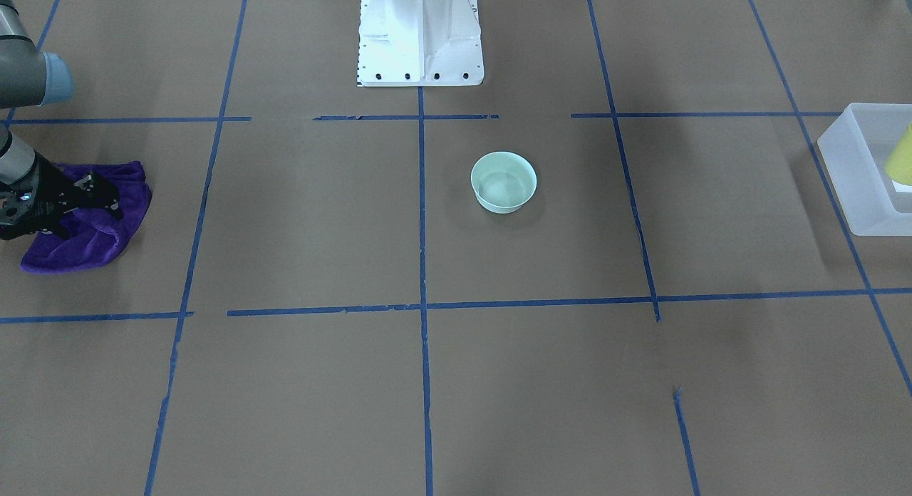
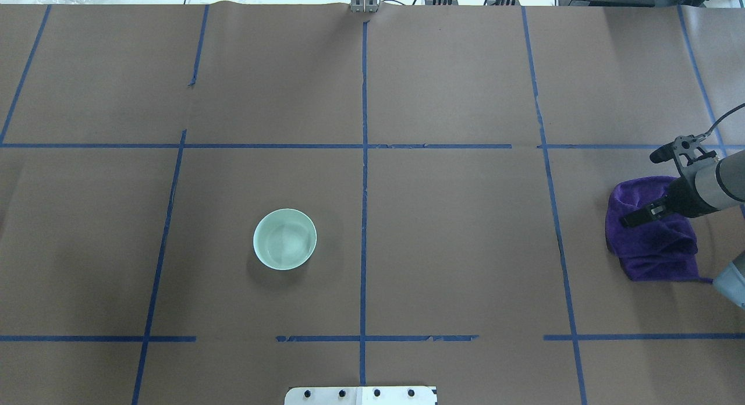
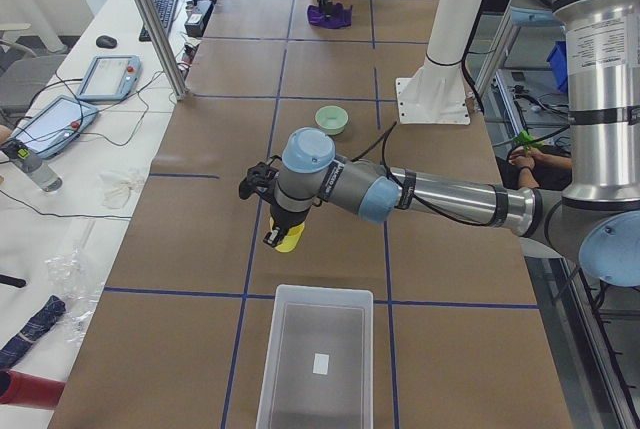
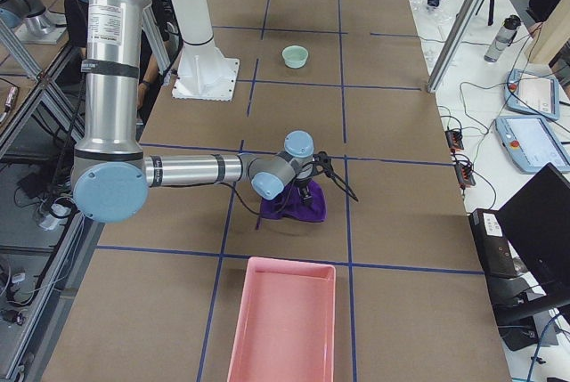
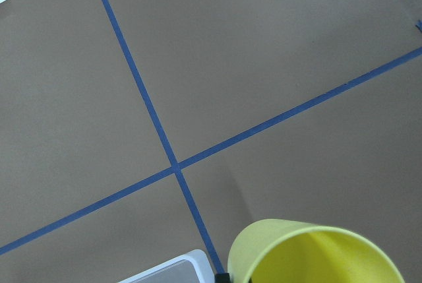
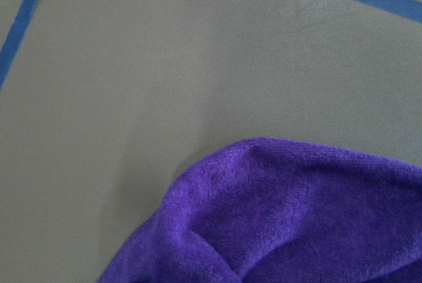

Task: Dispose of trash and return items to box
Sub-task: 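Carry the yellow cup to the clear bin while the right gripper reaches the purple cloth, then grasp the purple cloth with the right gripper and lift it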

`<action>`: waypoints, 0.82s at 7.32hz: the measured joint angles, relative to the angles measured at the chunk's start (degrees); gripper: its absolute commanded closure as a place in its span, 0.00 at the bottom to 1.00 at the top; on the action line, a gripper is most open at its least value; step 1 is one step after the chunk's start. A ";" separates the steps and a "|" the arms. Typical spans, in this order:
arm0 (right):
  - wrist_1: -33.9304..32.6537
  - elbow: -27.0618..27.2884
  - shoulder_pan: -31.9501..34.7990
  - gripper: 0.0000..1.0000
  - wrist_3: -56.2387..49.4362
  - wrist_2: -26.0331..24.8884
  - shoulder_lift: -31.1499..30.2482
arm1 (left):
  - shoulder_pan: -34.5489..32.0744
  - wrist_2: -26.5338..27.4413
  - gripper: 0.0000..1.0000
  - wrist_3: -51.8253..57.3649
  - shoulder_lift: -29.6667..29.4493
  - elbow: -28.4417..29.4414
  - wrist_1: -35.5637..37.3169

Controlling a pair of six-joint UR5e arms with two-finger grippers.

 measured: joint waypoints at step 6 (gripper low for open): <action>-4.22 5.55 0.14 1.00 -0.10 0.66 -0.29 | -1.82 3.74 1.00 1.84 -0.21 3.29 -0.08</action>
